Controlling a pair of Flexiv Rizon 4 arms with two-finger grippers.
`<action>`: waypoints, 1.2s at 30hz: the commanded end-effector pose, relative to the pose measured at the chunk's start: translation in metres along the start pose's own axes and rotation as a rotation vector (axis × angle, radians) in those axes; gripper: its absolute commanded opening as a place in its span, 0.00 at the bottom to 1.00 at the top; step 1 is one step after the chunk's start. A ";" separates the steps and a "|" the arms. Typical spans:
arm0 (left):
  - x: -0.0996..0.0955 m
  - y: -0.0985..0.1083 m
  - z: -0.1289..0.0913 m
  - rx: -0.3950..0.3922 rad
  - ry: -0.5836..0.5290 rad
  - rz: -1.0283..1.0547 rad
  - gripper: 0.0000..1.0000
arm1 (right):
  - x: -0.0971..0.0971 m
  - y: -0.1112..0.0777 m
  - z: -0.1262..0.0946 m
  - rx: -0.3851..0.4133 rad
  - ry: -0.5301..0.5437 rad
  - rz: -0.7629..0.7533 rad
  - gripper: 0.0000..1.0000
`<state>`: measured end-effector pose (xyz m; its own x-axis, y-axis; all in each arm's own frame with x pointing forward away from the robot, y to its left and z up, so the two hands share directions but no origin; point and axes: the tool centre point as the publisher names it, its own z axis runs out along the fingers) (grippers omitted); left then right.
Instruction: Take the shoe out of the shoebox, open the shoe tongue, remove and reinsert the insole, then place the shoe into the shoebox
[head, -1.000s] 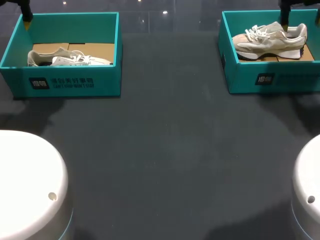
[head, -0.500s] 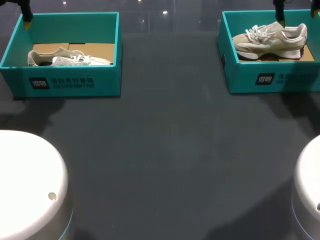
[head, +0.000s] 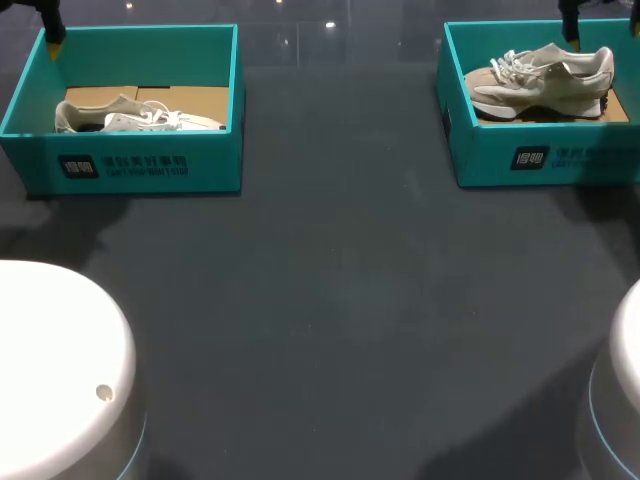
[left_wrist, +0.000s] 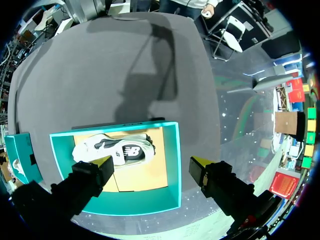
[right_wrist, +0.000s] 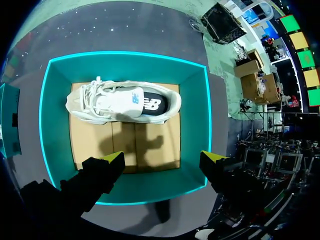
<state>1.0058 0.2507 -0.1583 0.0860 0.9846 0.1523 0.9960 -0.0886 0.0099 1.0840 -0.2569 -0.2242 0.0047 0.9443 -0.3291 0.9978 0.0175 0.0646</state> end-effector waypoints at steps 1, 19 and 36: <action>0.000 -0.001 0.000 -0.001 0.002 0.001 1.00 | 0.000 -0.001 -0.001 -0.001 -0.002 0.001 1.00; 0.000 -0.001 0.000 -0.001 0.002 0.001 1.00 | -0.004 0.055 0.063 -0.083 0.020 0.002 1.00; 0.000 -0.001 0.000 -0.001 0.002 0.001 1.00 | -0.028 0.073 0.107 -0.020 0.079 0.057 1.00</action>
<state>1.0058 0.2506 -0.1583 0.0862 0.9846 0.1523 0.9960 -0.0887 0.0099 1.1467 -0.3121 -0.3018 0.0603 0.9646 -0.2568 0.9908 -0.0268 0.1324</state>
